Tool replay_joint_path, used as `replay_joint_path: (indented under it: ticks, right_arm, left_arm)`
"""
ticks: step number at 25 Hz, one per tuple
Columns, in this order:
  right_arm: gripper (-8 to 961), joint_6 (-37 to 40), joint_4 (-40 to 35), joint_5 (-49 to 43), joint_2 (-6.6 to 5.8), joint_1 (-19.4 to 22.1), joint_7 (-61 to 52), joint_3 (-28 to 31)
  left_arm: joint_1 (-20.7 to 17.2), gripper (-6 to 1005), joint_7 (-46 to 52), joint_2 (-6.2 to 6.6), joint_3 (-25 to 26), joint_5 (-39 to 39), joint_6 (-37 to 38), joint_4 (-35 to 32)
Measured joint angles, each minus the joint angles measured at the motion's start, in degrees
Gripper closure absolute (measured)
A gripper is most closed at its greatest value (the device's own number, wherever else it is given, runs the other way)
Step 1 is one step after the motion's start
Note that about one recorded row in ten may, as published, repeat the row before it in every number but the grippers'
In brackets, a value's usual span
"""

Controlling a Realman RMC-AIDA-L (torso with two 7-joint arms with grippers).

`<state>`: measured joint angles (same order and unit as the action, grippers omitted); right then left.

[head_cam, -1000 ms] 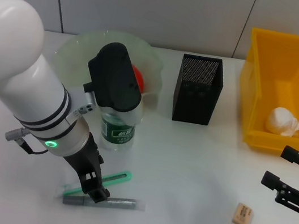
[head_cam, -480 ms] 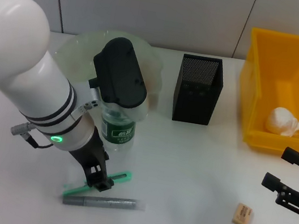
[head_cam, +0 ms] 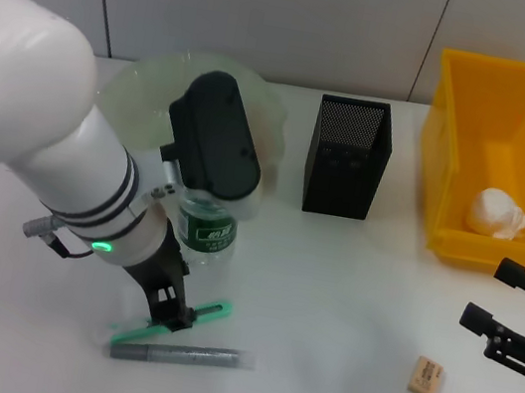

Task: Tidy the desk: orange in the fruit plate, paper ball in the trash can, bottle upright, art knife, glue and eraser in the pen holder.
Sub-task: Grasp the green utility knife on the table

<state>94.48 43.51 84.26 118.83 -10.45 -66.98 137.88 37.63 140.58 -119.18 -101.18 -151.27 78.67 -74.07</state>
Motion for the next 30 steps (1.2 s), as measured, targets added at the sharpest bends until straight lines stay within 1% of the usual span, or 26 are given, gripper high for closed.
replay_joint_path:
  ticks: [2,4,11,14,19,22,30]
  right_arm:
    - [186,0.13,0.07,0.00,0.00,0.00,0.00,0.13]
    - [186,0.37,0.11,0.00,0.00,0.05,-0.05,0.26]
    - [187,0.62,0.06,0.02,0.00,0.10,-0.22,0.38]
    - [187,0.62,0.02,0.03,-0.04,0.15,-0.27,0.37]
    - [187,0.62,-0.01,0.04,-0.09,0.17,-0.30,0.37]
    - [187,0.62,-0.01,0.04,-0.09,0.17,-0.30,0.37]
    - [188,0.61,0.10,0.15,-0.10,0.17,-0.37,0.37]
  left_arm:
    - [-0.07,459,0.03,0.00,-0.59,-0.26,-0.05,0.03]
    - [-0.19,459,0.46,0.00,-2.51,-0.93,-0.16,0.03]
    - [-0.63,459,1.09,0.00,-3.84,-1.37,0.30,-0.70]
    - [-1.84,461,1.47,0.00,-5.52,-1.45,2.29,-3.77]
    - [-2.07,463,1.48,0.00,-5.96,-1.58,2.95,-4.49]
    - [-2.66,465,2.02,0.00,-6.38,-3.61,2.45,-6.03]
    - [-2.29,469,2.07,0.00,-6.38,-4.23,1.18,-4.67]
